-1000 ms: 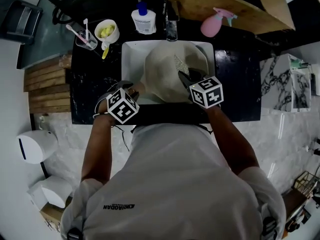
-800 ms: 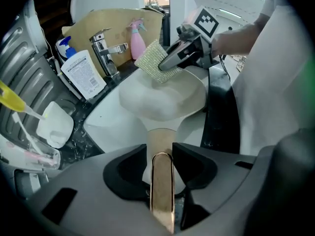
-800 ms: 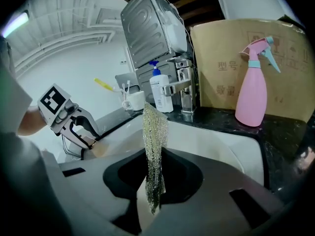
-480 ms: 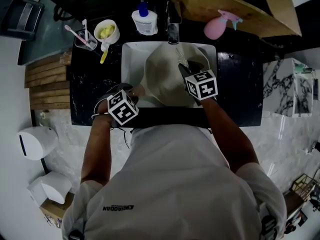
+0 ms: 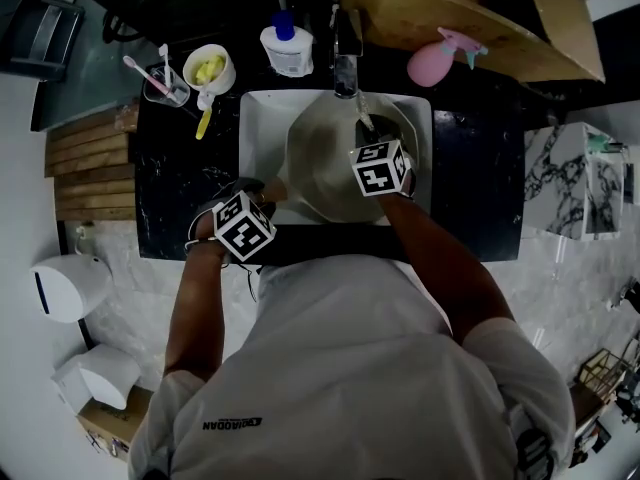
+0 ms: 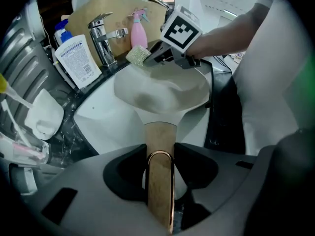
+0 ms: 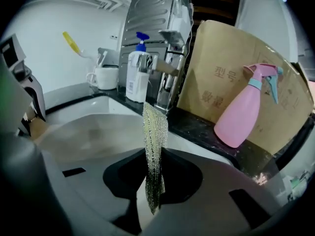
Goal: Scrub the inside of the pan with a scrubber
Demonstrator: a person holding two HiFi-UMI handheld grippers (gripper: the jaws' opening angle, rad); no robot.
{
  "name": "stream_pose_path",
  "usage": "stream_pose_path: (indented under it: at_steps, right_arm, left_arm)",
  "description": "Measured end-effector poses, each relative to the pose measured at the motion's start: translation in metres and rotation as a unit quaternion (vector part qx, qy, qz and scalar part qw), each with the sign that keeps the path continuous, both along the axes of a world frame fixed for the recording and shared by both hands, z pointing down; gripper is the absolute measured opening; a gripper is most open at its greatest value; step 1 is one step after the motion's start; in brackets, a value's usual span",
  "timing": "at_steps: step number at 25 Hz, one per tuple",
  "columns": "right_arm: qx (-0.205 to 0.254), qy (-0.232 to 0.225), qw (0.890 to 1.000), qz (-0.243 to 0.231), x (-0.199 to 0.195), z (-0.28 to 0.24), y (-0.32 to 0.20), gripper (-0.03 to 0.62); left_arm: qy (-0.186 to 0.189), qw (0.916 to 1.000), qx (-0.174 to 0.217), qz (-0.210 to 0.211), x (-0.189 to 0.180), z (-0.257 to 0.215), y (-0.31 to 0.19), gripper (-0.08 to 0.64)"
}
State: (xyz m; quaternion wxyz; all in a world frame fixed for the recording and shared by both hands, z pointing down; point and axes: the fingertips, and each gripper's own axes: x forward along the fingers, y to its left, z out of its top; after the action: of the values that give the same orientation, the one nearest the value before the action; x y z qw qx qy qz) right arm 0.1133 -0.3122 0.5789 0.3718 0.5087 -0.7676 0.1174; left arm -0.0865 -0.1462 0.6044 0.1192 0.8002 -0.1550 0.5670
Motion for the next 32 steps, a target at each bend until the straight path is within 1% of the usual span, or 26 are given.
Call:
stream_pose_path:
  at_steps: [4, 7, 14, 20, 25, 28, 32]
  right_arm:
    - [-0.014, 0.036, 0.999, -0.023, -0.010, 0.024, -0.010, 0.072]
    - [-0.021, 0.040, 0.998, -0.051, -0.027, 0.035, -0.015, 0.081]
    - [-0.045, -0.001, 0.995, -0.093, -0.062, 0.042, -0.030, 0.092]
    - [-0.068, -0.025, 0.985, -0.154, -0.090, 0.050, -0.020, 0.094]
    - [-0.083, -0.043, 0.981, -0.169, -0.097, 0.053, -0.014, 0.094]
    - [-0.104, -0.066, 0.976, -0.179, -0.103, 0.058, -0.007, 0.095]
    - [-0.125, -0.074, 0.969, -0.201, -0.110, 0.063, 0.003, 0.095]
  left_arm:
    - [0.006, 1.0000, -0.002, -0.004, 0.000, 0.000, 0.000, 0.184]
    - [0.011, 0.9999, -0.007, -0.011, 0.000, 0.000, 0.001, 0.184]
    - [0.023, 0.9994, -0.011, -0.022, 0.000, 0.000, 0.000, 0.184]
    - [0.027, 0.9994, -0.005, -0.021, -0.001, 0.000, -0.001, 0.186]
    - [0.030, 0.9993, -0.004, -0.023, -0.002, 0.001, -0.001, 0.186]
    - [0.037, 0.9990, -0.011, -0.022, 0.000, 0.001, -0.001, 0.186]
    - [0.043, 0.9986, -0.018, -0.024, -0.001, 0.002, 0.001, 0.186]
